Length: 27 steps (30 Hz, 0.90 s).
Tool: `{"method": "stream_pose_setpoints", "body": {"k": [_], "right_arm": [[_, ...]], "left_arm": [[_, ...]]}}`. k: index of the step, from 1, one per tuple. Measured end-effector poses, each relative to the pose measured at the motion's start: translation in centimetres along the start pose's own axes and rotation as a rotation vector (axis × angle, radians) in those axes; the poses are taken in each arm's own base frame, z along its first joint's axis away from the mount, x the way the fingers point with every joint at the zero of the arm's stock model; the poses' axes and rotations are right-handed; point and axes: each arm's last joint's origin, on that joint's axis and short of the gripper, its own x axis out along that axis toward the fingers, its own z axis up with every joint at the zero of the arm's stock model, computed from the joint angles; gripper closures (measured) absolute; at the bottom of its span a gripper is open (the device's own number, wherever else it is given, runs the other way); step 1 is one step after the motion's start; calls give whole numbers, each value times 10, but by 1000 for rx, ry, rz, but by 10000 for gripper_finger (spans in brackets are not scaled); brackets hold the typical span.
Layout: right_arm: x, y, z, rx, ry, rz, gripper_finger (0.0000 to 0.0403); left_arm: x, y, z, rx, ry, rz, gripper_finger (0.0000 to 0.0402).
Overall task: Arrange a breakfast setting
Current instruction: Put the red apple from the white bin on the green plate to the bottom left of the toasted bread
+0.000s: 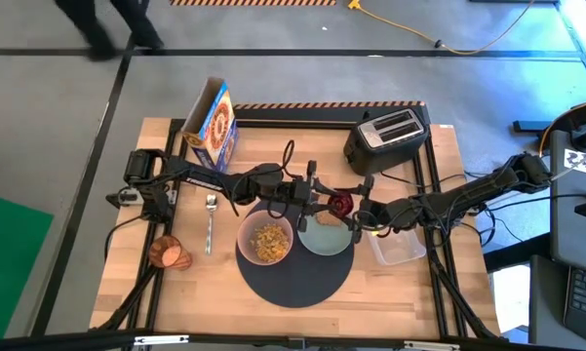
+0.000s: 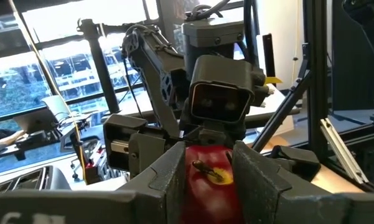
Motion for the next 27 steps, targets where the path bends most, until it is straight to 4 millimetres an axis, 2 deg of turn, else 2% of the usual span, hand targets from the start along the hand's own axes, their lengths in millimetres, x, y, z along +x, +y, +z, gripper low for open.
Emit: {"method": "stream_pose_setpoints", "body": {"k": [7,10,14,19,23,27], "right_arm": [[0,-2,1,8,1,-57,123],[1,-4,0,14,13,-137,123],[3,-8,9,59,-29,-246,123],[4,-5,7,10,-21,-208,123],[4,-5,3,-11,4,-205,123],[4,-5,3,-12,14,-208,123]], "left_arm": [[0,1,0,22,6,33,284],[0,-1,-1,26,7,22,284],[2,-11,-15,28,88,-48,285],[6,-7,-8,63,87,33,285],[6,-6,-12,59,134,59,285],[3,-6,-4,63,131,90,284]]}}
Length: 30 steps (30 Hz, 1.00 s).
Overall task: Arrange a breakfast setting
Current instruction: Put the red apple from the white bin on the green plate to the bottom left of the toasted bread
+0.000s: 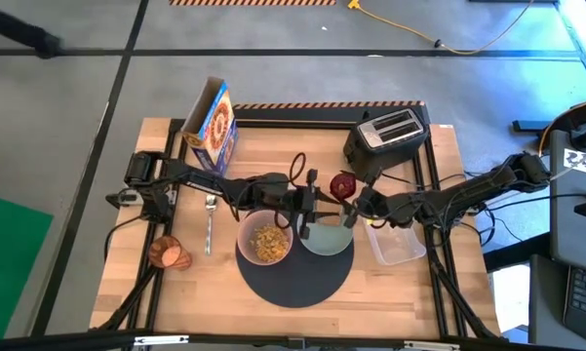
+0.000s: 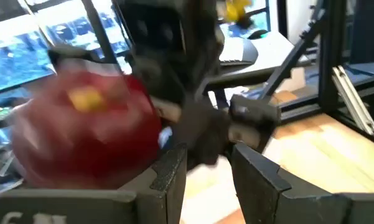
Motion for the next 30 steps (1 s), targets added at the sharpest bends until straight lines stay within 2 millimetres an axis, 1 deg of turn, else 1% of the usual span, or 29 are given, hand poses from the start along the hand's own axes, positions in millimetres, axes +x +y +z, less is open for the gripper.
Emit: {"method": "stream_pose_setpoints", "body": {"k": [5,12,16,21,25,30], "right_arm": [[0,1,-4,-27,23,9,123],[0,2,-5,-20,32,10,123],[0,1,-5,-23,37,10,123],[0,4,-7,-41,37,64,123],[0,4,-7,-37,32,72,123],[0,4,-7,-35,33,65,123]], "left_arm": [[-5,-2,11,37,-4,60,284],[-7,-8,16,128,39,206,284],[-7,-7,17,135,35,221,284],[-8,-1,26,168,-31,275,284],[-8,4,24,169,-33,277,284],[-8,2,24,171,-32,265,284]]}}
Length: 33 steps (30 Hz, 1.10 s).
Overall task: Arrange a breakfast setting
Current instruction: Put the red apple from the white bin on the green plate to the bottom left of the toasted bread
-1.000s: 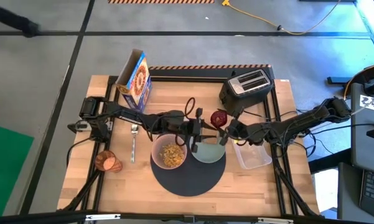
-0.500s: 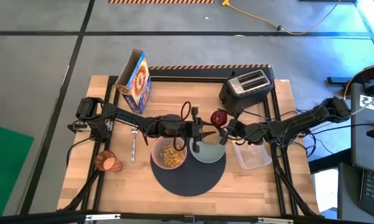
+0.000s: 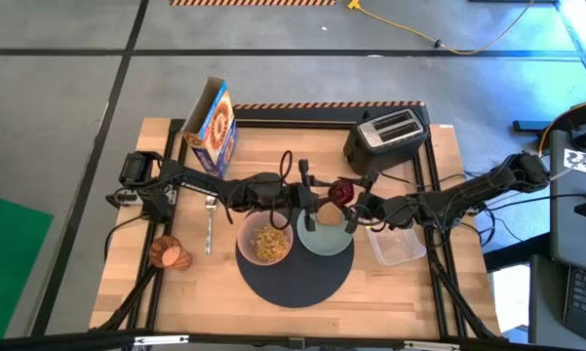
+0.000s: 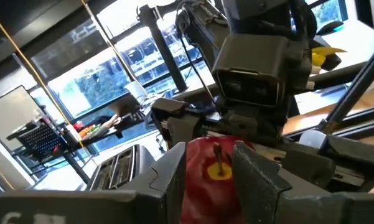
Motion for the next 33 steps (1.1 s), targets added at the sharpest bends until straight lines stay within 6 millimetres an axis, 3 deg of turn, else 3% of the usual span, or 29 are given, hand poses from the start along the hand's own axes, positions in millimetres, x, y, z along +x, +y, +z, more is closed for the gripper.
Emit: {"method": "stream_pose_setpoints", "body": {"k": [6,14,33], "right_arm": [[0,0,0,0,0,-1,123],[0,0,1,15,-7,-2,123],[0,0,1,15,-11,14,123]], "left_arm": [[0,-1,0,-15,-31,-89,284],[4,13,-9,-81,-32,-126,284],[5,19,-11,-108,-41,-143,309]]}}
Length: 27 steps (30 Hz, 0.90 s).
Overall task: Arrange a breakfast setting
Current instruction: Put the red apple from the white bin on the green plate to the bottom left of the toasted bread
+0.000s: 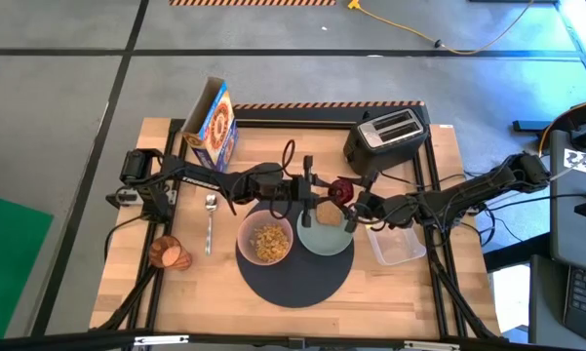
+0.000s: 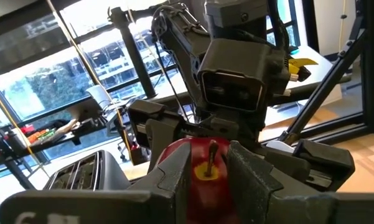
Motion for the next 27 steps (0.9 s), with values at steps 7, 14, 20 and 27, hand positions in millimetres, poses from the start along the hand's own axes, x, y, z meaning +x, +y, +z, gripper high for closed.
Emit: {"method": "stream_pose_setpoints", "body": {"k": [7,14,20,27], "right_arm": [[0,0,2,11,-13,-1,123],[0,0,1,8,-11,-1,123],[0,0,1,3,-6,0,123],[0,-1,2,12,-12,-9,123]], "left_arm": [[2,6,2,-26,-27,-37,313],[2,6,1,-44,-22,-61,388],[2,6,1,-45,-22,-71,397],[0,7,5,-44,-39,-70,399]]}}
